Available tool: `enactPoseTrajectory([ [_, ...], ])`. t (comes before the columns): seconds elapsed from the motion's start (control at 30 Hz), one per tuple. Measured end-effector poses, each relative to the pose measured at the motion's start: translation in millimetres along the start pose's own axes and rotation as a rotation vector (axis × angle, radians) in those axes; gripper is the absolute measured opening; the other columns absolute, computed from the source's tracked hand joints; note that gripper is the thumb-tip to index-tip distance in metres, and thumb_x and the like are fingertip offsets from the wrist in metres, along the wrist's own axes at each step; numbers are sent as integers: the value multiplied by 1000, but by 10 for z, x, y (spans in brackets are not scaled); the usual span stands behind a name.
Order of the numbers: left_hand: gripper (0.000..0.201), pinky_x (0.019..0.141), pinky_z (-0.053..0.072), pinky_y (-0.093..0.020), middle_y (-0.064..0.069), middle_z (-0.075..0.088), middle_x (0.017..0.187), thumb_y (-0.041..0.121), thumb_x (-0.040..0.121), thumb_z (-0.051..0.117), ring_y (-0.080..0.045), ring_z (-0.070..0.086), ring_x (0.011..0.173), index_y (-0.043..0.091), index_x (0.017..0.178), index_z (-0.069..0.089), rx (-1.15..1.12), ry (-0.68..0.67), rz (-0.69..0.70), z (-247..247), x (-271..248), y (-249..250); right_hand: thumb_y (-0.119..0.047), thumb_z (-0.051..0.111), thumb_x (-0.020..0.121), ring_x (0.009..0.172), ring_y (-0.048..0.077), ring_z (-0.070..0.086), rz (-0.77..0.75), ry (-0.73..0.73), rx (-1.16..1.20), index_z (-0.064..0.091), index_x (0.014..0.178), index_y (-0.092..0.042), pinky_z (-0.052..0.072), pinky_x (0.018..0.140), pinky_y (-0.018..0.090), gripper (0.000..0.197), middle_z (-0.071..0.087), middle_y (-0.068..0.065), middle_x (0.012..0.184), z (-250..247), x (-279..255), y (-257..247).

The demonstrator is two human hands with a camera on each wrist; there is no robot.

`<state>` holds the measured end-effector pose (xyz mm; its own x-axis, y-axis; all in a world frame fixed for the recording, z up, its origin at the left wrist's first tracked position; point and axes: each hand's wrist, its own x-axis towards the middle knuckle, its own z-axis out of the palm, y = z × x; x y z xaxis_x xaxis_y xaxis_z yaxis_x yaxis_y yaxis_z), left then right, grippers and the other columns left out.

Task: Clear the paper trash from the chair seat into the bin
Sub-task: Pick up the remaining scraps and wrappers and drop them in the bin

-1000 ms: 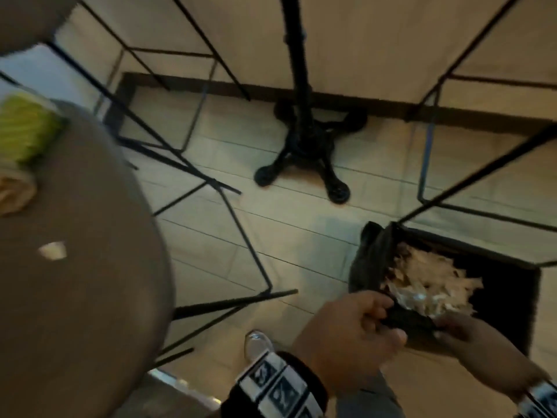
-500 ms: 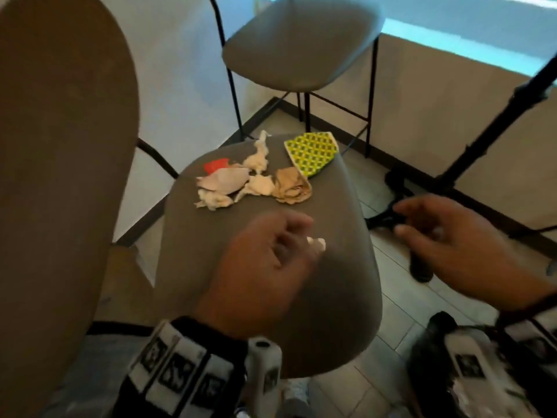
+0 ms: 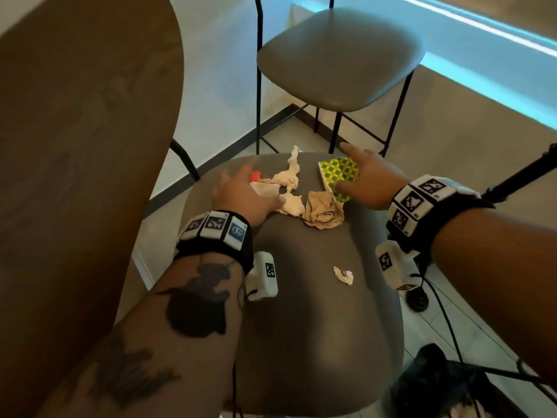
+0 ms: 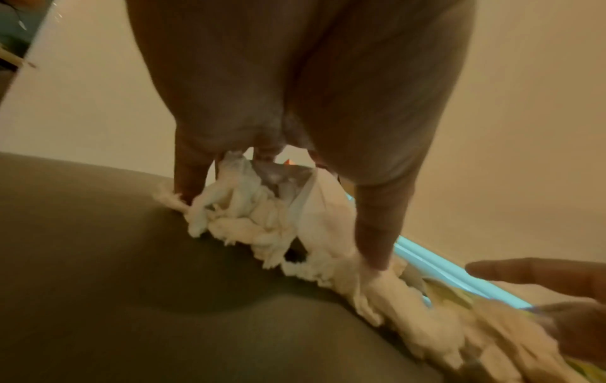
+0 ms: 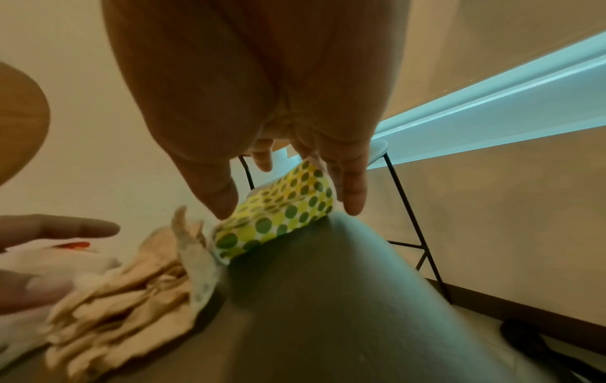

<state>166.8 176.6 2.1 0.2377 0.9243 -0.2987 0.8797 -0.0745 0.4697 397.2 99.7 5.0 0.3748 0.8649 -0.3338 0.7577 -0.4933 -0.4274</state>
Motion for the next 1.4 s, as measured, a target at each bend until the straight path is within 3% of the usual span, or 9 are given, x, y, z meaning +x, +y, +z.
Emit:
enactPoseTrajectory([
  [0.17, 61, 95, 51, -41, -6, 58, 133, 39, 80, 83, -33, 58, 121, 41, 134, 53, 33, 31, -5, 33, 63, -71, -36, 73, 87, 114, 26, 56, 24, 15, -3, 38, 148, -37, 50, 83, 31, 69, 46, 11, 145, 28, 55, 66],
  [0.27, 58, 83, 47, -36, -7, 60, 129, 34, 82, 83, -30, 61, 114, 38, 132, 53, 9, 12, 4, 15, 48, -96, -32, 75, 86, 98, 19, 54, 36, 9, 48, 47, 140, -33, 38, 59, 20, 62, 52, 9, 135, 13, 55, 123],
  [0.5, 54, 90, 58, -43, 1, 55, 128, 29, 79, 86, -22, 59, 110, 46, 118, 52, -180, 20, 23, -59, -132, -100, -28, 75, 88, 77, 18, 71, 86, -70, 316, 57, 116, -22, 55, 49, 20, 34, 65, 6, 106, -76, -139, 355],
  [0.6, 49, 91, 59, -51, 6, 58, 120, 31, 80, 85, -22, 59, 108, 49, 110, 51, -204, 37, 39, -121, -366, -71, -27, 75, 88, 77, 19, 73, 85, -30, 430, 59, 110, -21, 59, 54, 23, 28, 67, 6, 102, -143, -309, 475],
  [0.8, 50, 84, 60, -44, 3, 63, 122, 29, 82, 85, -26, 64, 110, 43, 118, 54, -302, 18, 166, -247, -840, 222, -26, 76, 87, 87, 20, 74, 111, 129, 649, 62, 113, -20, 62, 67, 30, 30, 69, 7, 107, -310, -874, 858],
  [0.93, 57, 70, 63, -46, 8, 70, 111, 58, 68, 86, -27, 72, 96, 52, 116, 55, -283, -33, 296, -107, -1275, 598, -27, 76, 87, 90, 19, 74, 177, 213, 752, 61, 100, -27, 64, 71, 35, 20, 69, 3, 107, -350, -1522, 1319],
  [1.03, 51, 58, 54, -19, 10, 67, 105, 38, 79, 86, -17, 70, 91, 40, 121, 56, -305, -166, 386, 291, -1594, 965, -26, 76, 87, 89, 21, 75, 283, 261, 805, 62, 99, -26, 63, 70, 35, 19, 70, 4, 106, -268, -2109, 1848],
  [1.27, 42, 51, 52, -16, 6, 65, 96, 21, 83, 84, -3, 65, 67, 45, 101, 56, -318, -610, 583, 1903, -2491, 1712, -27, 74, 88, 90, 20, 73, 643, 356, 876, 61, 112, -22, 64, 69, 35, 28, 67, 2, 107, 348, -3710, 3198],
  [1.4, 44, 57, 55, -22, 3, 67, 108, 27, 82, 86, -16, 68, 83, 41, 114, 57, -215, -822, 606, 3063, -2991, 1851, -27, 75, 86, 89, 29, 72, 851, 407, 845, 62, 115, -15, 65, 67, 45, 34, 67, 10, 109, 1067, -4463, 3999],
])
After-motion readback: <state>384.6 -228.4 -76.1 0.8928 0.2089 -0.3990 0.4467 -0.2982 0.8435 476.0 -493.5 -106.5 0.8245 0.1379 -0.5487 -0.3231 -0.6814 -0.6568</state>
